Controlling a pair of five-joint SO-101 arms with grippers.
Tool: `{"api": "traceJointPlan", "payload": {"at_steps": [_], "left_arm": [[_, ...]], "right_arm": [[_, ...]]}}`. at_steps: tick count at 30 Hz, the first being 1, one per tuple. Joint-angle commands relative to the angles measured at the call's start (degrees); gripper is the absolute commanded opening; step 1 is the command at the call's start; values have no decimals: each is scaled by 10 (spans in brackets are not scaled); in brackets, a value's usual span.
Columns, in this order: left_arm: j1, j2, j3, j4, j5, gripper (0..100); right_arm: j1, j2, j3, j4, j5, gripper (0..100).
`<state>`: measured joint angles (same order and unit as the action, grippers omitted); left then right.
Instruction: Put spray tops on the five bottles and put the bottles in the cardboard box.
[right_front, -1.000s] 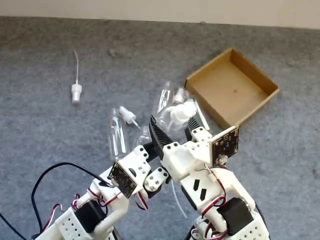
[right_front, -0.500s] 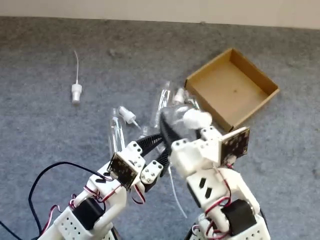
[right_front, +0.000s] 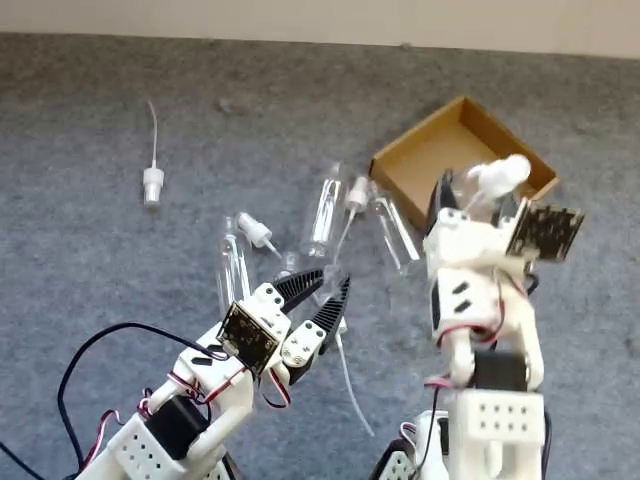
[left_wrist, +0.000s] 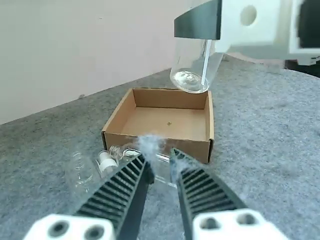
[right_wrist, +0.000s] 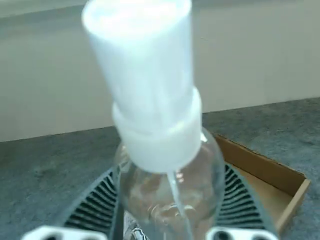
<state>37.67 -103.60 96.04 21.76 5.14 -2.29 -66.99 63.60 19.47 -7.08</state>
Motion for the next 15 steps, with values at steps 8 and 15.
{"api": "traceJointPlan", "payload": {"at_steps": [8,15], "left_arm": [[5,-2,9,30,3,5],[5,-2,9,34,3,6]], "right_arm": [[31,279,-157,-131,8,131],[30,456,-282,-177,8,131]]}}
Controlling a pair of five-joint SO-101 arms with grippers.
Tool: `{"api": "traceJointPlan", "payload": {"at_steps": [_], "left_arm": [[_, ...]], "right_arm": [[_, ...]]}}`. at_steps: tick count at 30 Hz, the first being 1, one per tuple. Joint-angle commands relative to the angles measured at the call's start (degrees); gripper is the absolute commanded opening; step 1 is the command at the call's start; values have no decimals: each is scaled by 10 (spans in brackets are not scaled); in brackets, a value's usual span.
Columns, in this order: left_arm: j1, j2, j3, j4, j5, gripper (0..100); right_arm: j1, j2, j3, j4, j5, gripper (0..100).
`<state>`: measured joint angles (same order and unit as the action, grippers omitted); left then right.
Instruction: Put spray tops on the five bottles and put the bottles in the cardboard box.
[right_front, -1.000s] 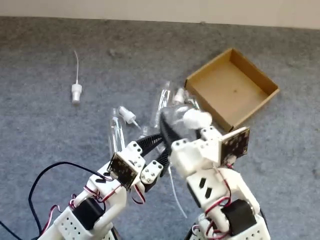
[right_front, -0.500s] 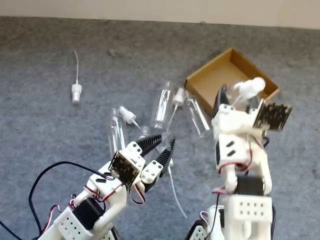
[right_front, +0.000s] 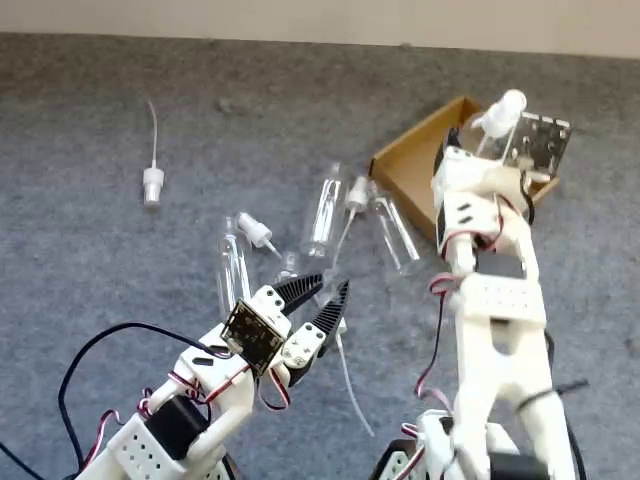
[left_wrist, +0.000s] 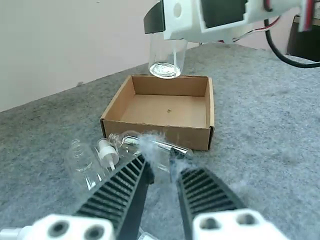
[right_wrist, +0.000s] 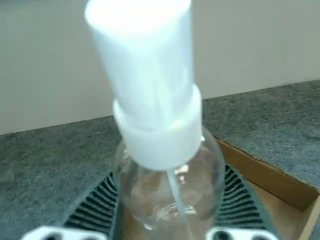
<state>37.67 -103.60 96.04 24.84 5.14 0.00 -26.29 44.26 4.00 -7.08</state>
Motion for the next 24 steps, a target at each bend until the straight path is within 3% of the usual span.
{"api": "traceJointPlan", "payload": {"at_steps": [1,11,17,24], "left_arm": [[5,-2,9,4,3,6],[5,0,9,4,3,6],[5,0,9,4,2,7],[5,0,9,4,2,7]], "right_arm": [[7,75,-112,-22,8,131],[8,322,-332,-24,8,131],[8,428,-422,-25,94,131],[8,511,-481,-25,98,131]]}}
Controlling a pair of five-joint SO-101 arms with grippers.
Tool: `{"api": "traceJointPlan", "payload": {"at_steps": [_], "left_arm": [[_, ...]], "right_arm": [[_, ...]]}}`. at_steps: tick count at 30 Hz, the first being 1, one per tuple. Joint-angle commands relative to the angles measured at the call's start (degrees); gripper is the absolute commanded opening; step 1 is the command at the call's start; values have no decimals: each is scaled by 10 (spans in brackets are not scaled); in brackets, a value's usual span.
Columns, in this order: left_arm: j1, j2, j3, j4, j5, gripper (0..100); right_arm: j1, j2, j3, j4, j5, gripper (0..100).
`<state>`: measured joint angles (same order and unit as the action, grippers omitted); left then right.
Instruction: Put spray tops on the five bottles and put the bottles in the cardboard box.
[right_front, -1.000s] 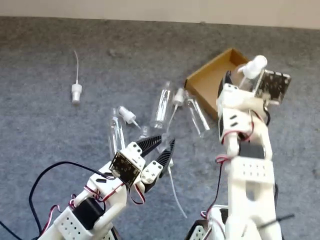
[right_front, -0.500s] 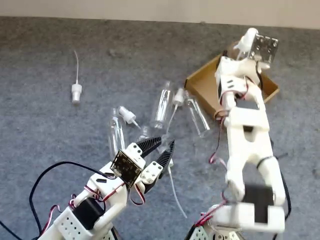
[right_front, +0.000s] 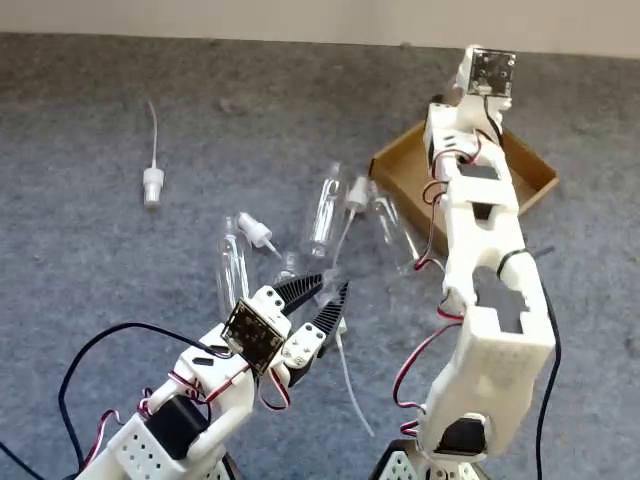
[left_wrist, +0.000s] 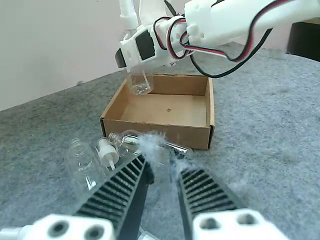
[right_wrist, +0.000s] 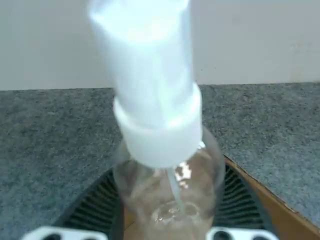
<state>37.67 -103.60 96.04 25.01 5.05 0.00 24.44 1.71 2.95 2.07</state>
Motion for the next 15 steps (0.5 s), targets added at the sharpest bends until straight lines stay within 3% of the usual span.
{"api": "traceJointPlan", "payload": {"at_steps": [1,15], "left_arm": [[5,0,9,3,3,7],[5,0,9,3,3,7]], "right_arm": [[9,16,-65,-15,7,131],[49,156,-195,-15,4,131]]}}
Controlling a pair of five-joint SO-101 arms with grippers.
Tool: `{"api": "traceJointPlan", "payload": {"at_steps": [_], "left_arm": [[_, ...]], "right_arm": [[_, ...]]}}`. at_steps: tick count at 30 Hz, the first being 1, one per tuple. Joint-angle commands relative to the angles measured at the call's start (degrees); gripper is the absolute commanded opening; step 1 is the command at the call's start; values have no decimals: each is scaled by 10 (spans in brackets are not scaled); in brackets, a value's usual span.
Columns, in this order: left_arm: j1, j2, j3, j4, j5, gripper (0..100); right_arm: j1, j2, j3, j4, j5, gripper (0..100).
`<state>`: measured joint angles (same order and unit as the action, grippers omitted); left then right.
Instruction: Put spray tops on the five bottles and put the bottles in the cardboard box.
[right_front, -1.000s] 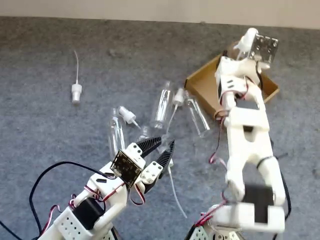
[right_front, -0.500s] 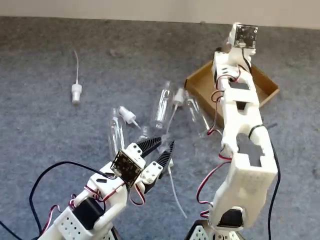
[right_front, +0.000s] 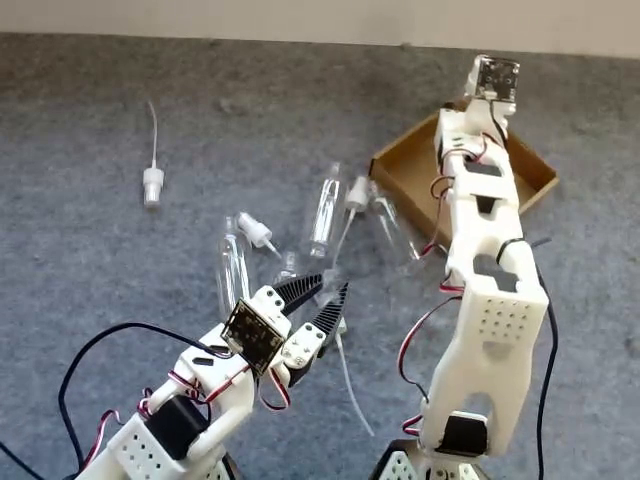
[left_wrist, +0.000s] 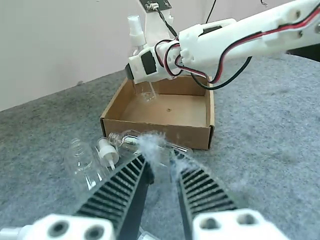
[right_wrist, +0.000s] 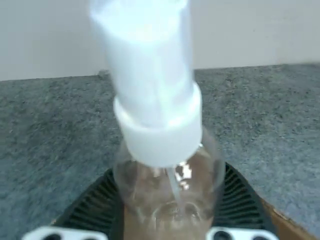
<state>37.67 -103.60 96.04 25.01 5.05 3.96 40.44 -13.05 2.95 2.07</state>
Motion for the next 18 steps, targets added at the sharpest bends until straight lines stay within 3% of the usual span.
{"api": "traceJointPlan", "payload": {"at_steps": [1,12,18], "left_arm": [[5,0,9,3,3,7],[-27,0,10,0,3,7],[-26,0,10,2,3,7]], "right_arm": [[9,0,-48,-15,4,131],[5,10,-45,-15,4,133],[-2,10,-45,-15,4,214]]}}
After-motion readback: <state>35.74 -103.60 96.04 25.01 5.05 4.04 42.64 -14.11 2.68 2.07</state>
